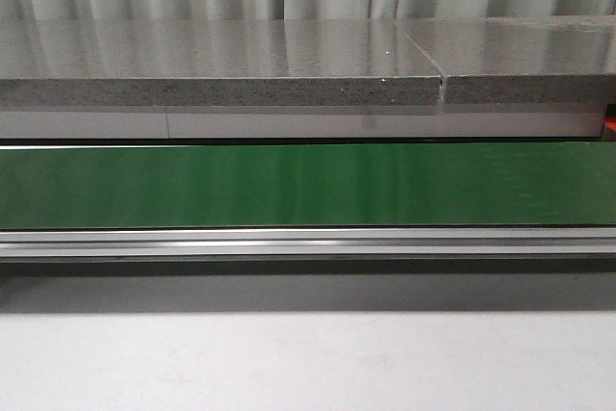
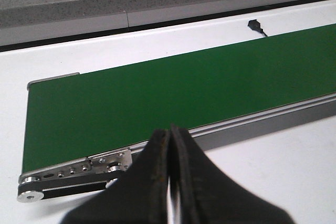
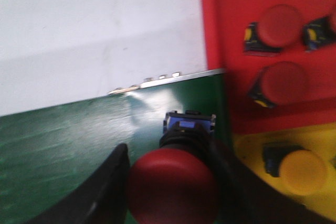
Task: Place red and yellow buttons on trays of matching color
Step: 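Lower the red button into the red tray and open the right gripper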
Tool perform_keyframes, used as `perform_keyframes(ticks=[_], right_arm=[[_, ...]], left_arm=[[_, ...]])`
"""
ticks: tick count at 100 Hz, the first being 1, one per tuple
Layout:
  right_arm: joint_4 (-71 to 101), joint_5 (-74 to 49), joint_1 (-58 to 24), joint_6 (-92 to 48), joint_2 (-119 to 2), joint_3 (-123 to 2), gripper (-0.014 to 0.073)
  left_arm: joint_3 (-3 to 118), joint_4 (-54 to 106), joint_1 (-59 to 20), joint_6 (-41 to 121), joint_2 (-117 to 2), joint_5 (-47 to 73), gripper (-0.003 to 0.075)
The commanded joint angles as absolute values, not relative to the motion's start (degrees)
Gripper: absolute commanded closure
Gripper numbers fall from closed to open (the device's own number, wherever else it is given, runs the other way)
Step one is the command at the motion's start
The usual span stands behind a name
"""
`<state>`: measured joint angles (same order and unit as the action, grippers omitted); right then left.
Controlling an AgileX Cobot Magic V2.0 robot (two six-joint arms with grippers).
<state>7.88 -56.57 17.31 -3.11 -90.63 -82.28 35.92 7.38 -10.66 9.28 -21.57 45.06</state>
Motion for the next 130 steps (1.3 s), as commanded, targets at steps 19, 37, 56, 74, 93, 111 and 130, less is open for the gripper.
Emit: perform_keyframes(ticks=[19,37,56,74,93,111,130], right_arm=[[8.0,-50.7,29.0,1.9,-90.1,-83.8,0.0379],[8.0,-48.9,32.9,4.8,-92.2,-83.8,0.0379],[8.0,-45.9,34.3,6.9,-96.1,-83.8,0.0379],[11.1,-42.2,34.3,6.9,-99.2,-83.8,0.0379],[12.7,-39.4,34.3,6.9,-103.2,-83.8,0.0379],[12.8,-36.1,34.3,6.9,-105.5,-83.8,0.0379],[12.8,-33.3,34.3,6.9,-106.2,-83.8,0.0379]], left_arm=[[37.5,8.5,-11.2,8.9,-22.0,41.2,0.0741],[37.5,8.5,-11.2,8.9,-22.0,41.2,0.0741],[37.5,8.5,-11.2,8.9,-22.0,41.2,0.0741],[37.5,8.5,-11.2,8.9,-22.0,41.2,0.0741],[37.5,8.5,-11.2,8.9,-22.0,41.2,0.0741],[37.5,8.5,-11.2,8.9,-22.0,41.2,0.0741],[37.5,8.5,-11.2,8.9,-22.0,41.2,0.0741]])
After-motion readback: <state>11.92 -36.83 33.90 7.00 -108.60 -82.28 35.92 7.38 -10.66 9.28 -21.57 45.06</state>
